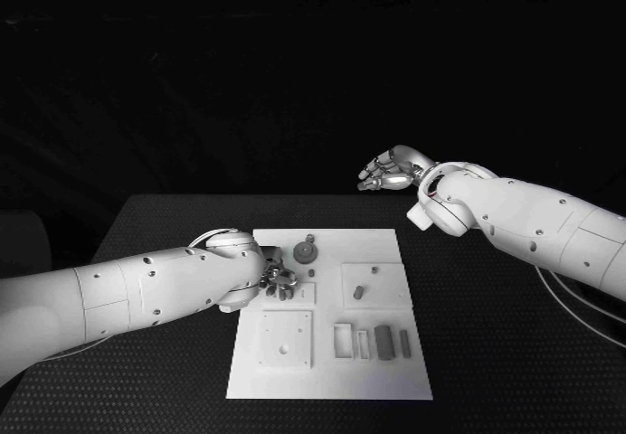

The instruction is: Assemble the parts on the task board

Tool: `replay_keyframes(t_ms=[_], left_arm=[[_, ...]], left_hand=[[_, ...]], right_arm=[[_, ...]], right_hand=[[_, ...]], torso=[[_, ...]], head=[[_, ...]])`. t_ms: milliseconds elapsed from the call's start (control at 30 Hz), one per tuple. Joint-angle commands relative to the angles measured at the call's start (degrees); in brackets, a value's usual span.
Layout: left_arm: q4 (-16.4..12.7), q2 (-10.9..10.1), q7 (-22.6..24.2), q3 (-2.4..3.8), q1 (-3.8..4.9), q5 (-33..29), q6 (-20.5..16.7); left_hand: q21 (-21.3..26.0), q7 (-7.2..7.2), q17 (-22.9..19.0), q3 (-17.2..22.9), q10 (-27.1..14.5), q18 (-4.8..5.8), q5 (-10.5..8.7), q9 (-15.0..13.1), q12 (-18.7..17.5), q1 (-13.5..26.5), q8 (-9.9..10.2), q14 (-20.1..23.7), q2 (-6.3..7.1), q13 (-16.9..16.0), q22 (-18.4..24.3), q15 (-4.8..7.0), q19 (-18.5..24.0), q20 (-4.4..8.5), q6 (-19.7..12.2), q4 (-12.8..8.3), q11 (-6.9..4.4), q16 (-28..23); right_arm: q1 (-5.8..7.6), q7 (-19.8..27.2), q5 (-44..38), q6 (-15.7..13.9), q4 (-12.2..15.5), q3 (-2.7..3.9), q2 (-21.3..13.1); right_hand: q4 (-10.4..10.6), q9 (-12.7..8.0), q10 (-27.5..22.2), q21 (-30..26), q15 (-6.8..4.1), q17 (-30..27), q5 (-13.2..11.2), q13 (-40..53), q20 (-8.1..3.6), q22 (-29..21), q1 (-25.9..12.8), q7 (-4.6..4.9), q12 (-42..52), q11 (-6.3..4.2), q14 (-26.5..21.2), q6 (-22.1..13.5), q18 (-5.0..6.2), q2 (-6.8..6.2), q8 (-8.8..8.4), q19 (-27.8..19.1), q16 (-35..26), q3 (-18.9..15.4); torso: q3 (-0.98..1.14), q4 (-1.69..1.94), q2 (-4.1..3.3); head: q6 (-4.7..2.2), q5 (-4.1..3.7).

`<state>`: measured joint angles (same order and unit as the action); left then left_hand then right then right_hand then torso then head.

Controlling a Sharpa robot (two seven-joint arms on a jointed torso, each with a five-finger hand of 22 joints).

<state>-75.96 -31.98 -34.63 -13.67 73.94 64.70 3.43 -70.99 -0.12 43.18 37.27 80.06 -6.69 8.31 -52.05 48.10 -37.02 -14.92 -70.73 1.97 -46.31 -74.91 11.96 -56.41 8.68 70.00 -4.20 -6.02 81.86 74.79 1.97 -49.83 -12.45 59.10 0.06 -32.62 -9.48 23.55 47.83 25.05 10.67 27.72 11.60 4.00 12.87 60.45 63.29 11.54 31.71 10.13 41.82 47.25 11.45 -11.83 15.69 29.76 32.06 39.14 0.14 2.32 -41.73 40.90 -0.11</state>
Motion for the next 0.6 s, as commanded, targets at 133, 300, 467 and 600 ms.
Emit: replay_keyframes(t_ms=[133, 300, 467, 600], left_arm=[[-0.13, 0.02, 0.65, 0.01, -0.01, -0.46, -1.02], [-0.14, -0.12, 0.87, 0.01, -0.01, -0.74, -1.27], [-0.14, -0.26, 1.0, 0.02, -0.02, -0.9, -1.35], [-0.1, -0.28, 1.03, 0.02, -0.02, -1.03, -1.21]], left_hand=[[0.26, 0.15, -0.1, 0.25, 0.37, -0.68, -0.19, -0.12, -0.27, -0.54, 0.33, 0.04, 0.63, 0.1, -0.24, 0.32, 0.19, 6.63, -0.16, 0.12, -0.21, -0.42], [0.25, 0.15, -0.13, 0.27, 0.33, -0.73, 0.04, -0.14, -0.35, -1.04, 0.54, 0.0, 1.27, 0.11, -0.24, 0.36, 0.14, 6.66, -0.44, -0.4, -0.26, -0.42], [0.27, 0.18, -0.14, 0.26, 0.36, -0.76, -0.27, 0.03, -0.41, -1.43, 0.88, -0.04, 2.1, 0.14, -0.21, 0.36, 0.06, 6.69, -0.75, -0.69, -0.25, -0.41], [0.34, 0.2, -0.18, 0.14, 0.37, -0.76, -0.57, 0.11, -0.48, -1.45, 1.0, -0.04, 3.19, 0.17, -0.15, 0.35, 0.01, 6.67, -0.7, -0.6, -0.23, -0.44]], right_arm=[[-0.1, 0.19, -0.28, 0.71, 0.03, 0.02, -0.07], [-0.13, 0.12, -0.28, 0.75, 0.01, 0.02, -0.08], [-0.16, 0.03, -0.29, 0.83, 0.0, 0.02, -0.1], [-0.17, -0.01, -0.29, 0.85, -0.03, 0.02, -0.11]], right_hand=[[-0.13, -0.07, 0.32, -0.31, 0.11, -0.1, 0.26, -0.09, 0.03, 0.07, -0.67, 0.1, -0.32, -0.06, -0.41, -0.31, -0.46, 0.03, 0.31, -0.53, -0.2, -0.37], [-0.14, -0.08, 0.31, -0.33, 0.12, -0.1, 0.26, -0.09, 0.03, 0.09, -0.66, 0.11, -0.32, -0.05, -0.43, -0.32, -0.46, 0.05, 0.31, -0.55, -0.2, -0.37], [-0.16, -0.09, 0.31, -0.34, 0.13, -0.1, 0.25, -0.09, 0.03, 0.11, -0.63, 0.11, -0.33, -0.05, -0.45, -0.33, -0.47, 0.07, 0.31, -0.57, -0.2, -0.38], [-0.16, -0.1, 0.3, -0.36, 0.14, -0.1, 0.24, -0.1, 0.04, 0.13, -0.63, 0.12, -0.34, -0.05, -0.47, -0.35, -0.47, 0.07, 0.3, -0.59, -0.2, -0.39]], torso=[[-0.03, 0.0, 0.02], [-0.01, 0.02, 0.01], [0.03, 0.0, -0.01], [0.03, -0.02, 0.0]], head=[[0.02, 0.01], [-0.01, -0.03], [-0.03, 0.01], [0.02, -0.01]])
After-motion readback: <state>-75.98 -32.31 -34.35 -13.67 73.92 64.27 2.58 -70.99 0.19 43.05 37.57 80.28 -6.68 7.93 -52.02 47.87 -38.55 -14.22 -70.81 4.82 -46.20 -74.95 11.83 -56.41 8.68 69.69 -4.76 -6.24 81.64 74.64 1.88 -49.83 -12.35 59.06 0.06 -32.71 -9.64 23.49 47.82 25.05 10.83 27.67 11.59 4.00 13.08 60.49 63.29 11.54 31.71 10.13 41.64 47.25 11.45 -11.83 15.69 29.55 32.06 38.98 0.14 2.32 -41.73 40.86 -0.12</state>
